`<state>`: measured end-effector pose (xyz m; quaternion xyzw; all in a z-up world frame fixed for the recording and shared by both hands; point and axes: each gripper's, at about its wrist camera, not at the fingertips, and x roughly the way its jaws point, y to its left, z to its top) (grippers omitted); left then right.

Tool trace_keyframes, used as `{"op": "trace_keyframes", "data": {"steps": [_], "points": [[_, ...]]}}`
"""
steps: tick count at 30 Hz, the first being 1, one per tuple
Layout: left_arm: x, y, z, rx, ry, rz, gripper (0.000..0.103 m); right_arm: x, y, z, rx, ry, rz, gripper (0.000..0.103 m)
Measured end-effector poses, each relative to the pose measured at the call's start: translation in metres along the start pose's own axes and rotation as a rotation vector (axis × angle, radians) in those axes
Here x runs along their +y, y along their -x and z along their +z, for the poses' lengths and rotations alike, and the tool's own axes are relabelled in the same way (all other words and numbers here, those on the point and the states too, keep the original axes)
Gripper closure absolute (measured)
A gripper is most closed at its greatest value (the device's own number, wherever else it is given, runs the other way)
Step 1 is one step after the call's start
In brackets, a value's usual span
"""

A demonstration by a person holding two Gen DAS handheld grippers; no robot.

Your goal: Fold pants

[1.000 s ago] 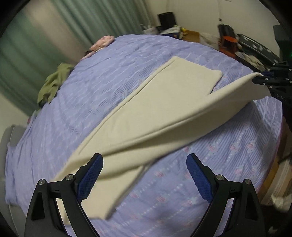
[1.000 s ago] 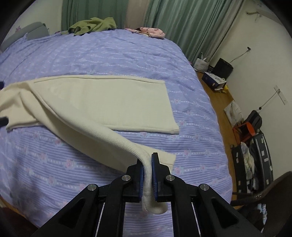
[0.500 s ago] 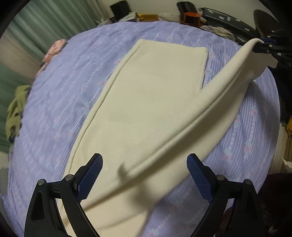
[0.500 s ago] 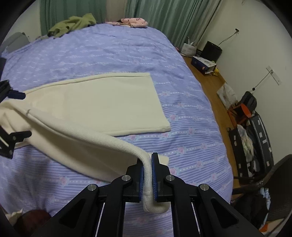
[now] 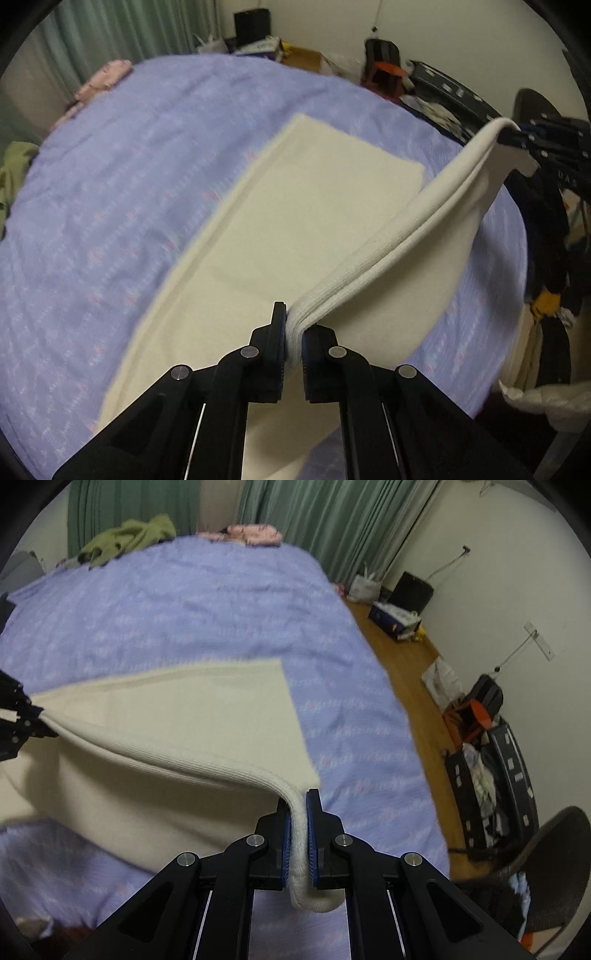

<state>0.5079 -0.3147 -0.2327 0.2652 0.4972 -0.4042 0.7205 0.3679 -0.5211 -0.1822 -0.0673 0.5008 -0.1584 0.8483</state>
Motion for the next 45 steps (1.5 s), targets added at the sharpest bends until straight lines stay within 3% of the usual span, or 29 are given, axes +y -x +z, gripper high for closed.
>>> {"op": "trace_keyframes", "data": {"steps": [5,10,14,19,24,27,28,29,30,31,32,35,38,41,45], "points": [[0.039,-0.032,0.032,0.006,0.05,0.086,0.094,0.0,-0.047,0.068,-0.045,0.089,0.042,0.095],[0.08,-0.071,0.05,0.048,0.134,0.108,0.094,0.015,-0.136,0.12,0.056,0.137,0.109,0.095],[0.087,-0.096,0.049,0.082,0.129,0.121,0.094,0.03,-0.184,0.138,0.131,0.145,0.111,0.096],[0.093,-0.097,0.043,0.064,0.141,0.107,0.094,0.04,-0.202,0.155,0.128,0.177,0.094,0.096],[0.108,-0.117,0.042,0.13,0.169,0.098,0.094,0.075,-0.236,0.176,0.161,0.28,0.061,0.096],[0.112,-0.128,0.043,0.157,0.181,0.098,0.09,0.081,-0.253,0.176,0.206,0.263,0.048,0.096],[0.114,-0.131,0.044,0.16,0.201,0.105,0.085,0.08,-0.254,0.175,0.208,0.257,0.051,0.092],[0.116,-0.131,0.044,0.158,0.218,0.113,0.079,0.078,-0.254,0.175,0.209,0.245,0.046,0.076],[0.118,-0.129,0.045,0.145,0.236,0.141,0.061,0.075,-0.251,0.174,0.2,0.228,0.017,0.067],[0.119,-0.123,0.046,0.121,0.248,0.175,0.049,0.072,-0.246,0.174,0.177,0.219,-0.021,0.05],[0.119,-0.114,0.046,0.087,0.263,0.207,0.048,0.064,-0.233,0.172,0.132,0.2,-0.068,0.038],[0.11,-0.064,0.043,-0.07,0.314,0.288,0.033,0.035,-0.186,0.162,0.007,0.097,-0.092,0.033],[0.083,-0.021,0.03,-0.183,0.283,0.256,0.03,0.008,-0.147,0.141,-0.033,-0.023,-0.034,0.033],[0.049,0.006,0.008,-0.219,0.265,0.252,0.03,-0.005,-0.112,0.101,-0.048,-0.099,0.029,0.033],[-0.006,0.022,-0.034,-0.204,0.273,0.269,0.03,0.005,-0.081,0.042,-0.043,-0.064,0.044,0.033]]}}
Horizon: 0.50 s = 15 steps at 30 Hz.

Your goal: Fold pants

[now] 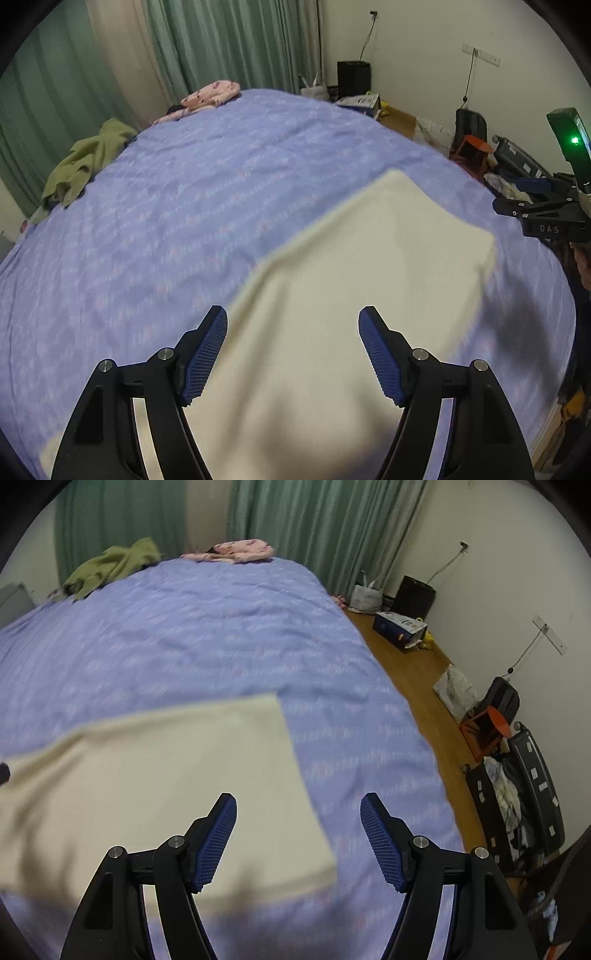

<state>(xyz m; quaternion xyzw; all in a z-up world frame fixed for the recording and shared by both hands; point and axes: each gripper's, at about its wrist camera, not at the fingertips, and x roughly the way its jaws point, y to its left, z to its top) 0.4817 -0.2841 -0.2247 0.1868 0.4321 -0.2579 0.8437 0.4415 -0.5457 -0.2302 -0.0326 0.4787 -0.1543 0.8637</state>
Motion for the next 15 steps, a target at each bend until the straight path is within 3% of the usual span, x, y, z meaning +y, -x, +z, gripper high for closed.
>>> {"op": "trace_keyframes", "data": {"steps": [2,7,15], "points": [[-0.01,0.016,-0.022,0.028,0.038,-0.006,0.03,0.003,0.013,-0.024,0.027,-0.001,0.014,0.033],[-0.019,0.068,-0.078,0.081,0.248,0.0,0.03,0.021,0.065,-0.07,0.029,0.009,0.152,0.033],[-0.011,0.184,-0.162,0.015,0.459,0.236,0.03,0.076,0.154,-0.102,-0.086,0.238,0.326,0.033]]}}
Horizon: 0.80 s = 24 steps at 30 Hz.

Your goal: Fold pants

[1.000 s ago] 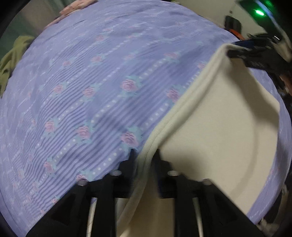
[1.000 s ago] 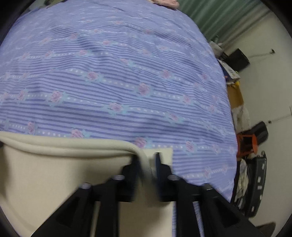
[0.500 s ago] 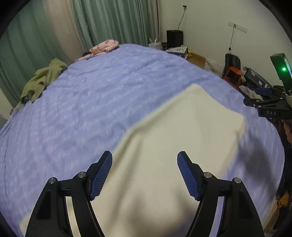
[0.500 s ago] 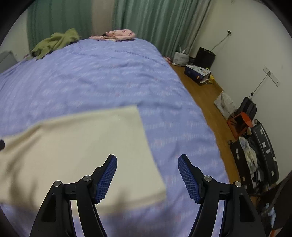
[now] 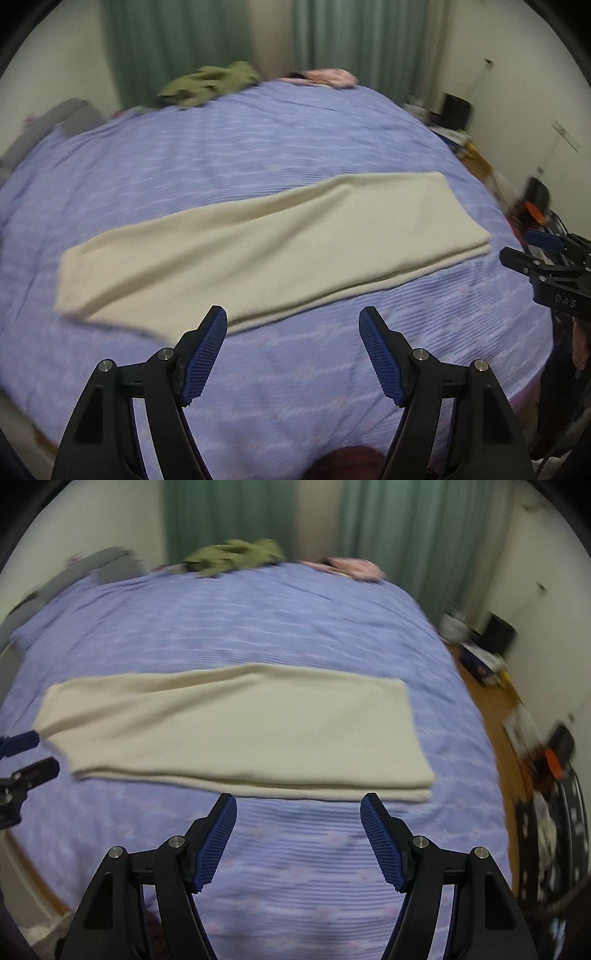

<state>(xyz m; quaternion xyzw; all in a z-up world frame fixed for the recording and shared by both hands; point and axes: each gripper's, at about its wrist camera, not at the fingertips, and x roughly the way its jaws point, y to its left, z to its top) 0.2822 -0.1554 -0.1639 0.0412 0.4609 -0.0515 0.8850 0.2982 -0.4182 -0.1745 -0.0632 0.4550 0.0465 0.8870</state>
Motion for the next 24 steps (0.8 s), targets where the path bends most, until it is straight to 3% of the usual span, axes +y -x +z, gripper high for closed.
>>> {"op": "trace_keyframes", "data": {"steps": [5,11,17,24], "points": [[0.053,0.049,-0.022,-0.028,0.078,0.124,0.027,0.053,0.025,0.004,-0.038,0.062,0.092,0.033],[0.116,0.091,-0.041,-0.079,0.163,0.189,0.024,0.118,0.056,0.011,-0.104,0.094,0.181,0.033],[0.183,0.097,-0.054,-0.094,0.192,0.133,0.022,0.187,0.071,0.024,-0.122,0.102,0.216,0.033],[0.297,0.072,-0.049,-0.095,0.131,0.046,0.022,0.288,0.068,0.036,-0.094,0.055,0.134,0.033]]}}
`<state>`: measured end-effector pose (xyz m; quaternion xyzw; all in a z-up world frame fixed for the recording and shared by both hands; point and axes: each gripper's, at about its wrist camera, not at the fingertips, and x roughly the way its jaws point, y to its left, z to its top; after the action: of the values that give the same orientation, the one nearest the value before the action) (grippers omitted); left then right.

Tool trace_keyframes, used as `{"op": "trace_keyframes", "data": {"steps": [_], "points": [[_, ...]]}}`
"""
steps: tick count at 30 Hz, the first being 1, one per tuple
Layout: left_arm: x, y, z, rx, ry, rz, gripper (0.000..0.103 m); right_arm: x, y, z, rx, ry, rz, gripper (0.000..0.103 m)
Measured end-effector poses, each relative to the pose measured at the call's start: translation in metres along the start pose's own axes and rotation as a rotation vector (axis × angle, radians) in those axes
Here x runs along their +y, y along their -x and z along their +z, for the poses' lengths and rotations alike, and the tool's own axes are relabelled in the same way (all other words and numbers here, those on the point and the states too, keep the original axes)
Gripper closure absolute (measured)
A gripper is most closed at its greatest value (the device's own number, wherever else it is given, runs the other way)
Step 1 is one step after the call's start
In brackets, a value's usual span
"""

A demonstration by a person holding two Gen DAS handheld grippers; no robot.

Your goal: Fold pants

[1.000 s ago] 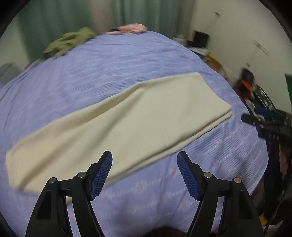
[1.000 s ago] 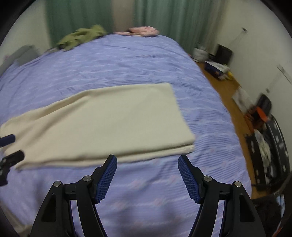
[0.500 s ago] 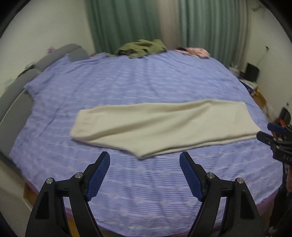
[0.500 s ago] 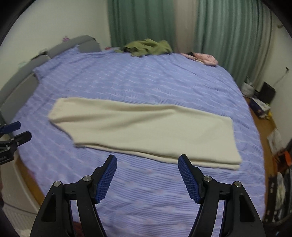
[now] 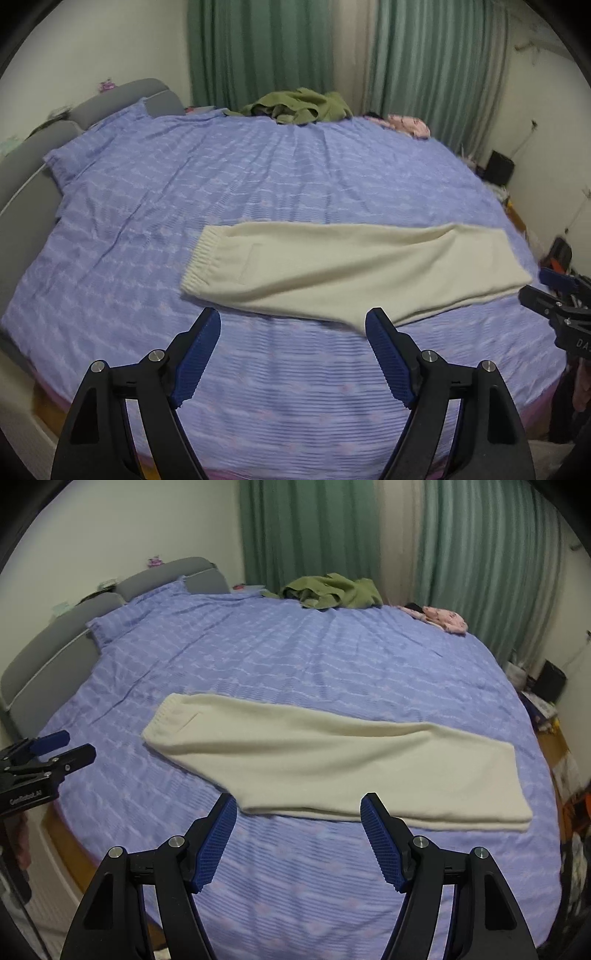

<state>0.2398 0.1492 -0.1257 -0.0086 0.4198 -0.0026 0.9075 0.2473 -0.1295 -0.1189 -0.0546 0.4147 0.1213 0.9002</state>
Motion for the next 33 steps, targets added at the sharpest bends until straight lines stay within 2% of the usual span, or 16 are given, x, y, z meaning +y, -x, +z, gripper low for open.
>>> {"op": "trace_keyframes", "data": {"steps": [6,8,15,17,22,28,33], "points": [[0.085,-0.047,0.029,0.008,-0.139,-0.06,0.019,0.08,-0.042,0.02,0.064,-0.132,-0.076,0.033],[0.105,-0.064,0.039,0.017,-0.166,-0.078,0.019,0.095,-0.055,0.026,0.08,-0.167,-0.084,0.033],[0.165,-0.153,0.076,0.07,-0.17,-0.22,0.019,0.14,-0.117,0.058,0.158,-0.194,-0.108,0.033],[0.176,-0.184,0.087,0.101,-0.157,-0.258,0.019,0.15,-0.138,0.067,0.177,-0.188,-0.134,0.033],[0.187,-0.257,0.112,0.179,-0.15,-0.347,0.019,0.169,-0.191,0.09,0.201,-0.204,-0.123,0.033],[0.194,-0.333,0.119,0.304,-0.098,-0.383,0.02,0.188,-0.255,0.115,0.244,-0.198,-0.11,0.033],[0.19,-0.371,0.11,0.368,-0.063,-0.393,0.021,0.199,-0.27,0.112,0.266,-0.208,-0.096,0.033]]}}
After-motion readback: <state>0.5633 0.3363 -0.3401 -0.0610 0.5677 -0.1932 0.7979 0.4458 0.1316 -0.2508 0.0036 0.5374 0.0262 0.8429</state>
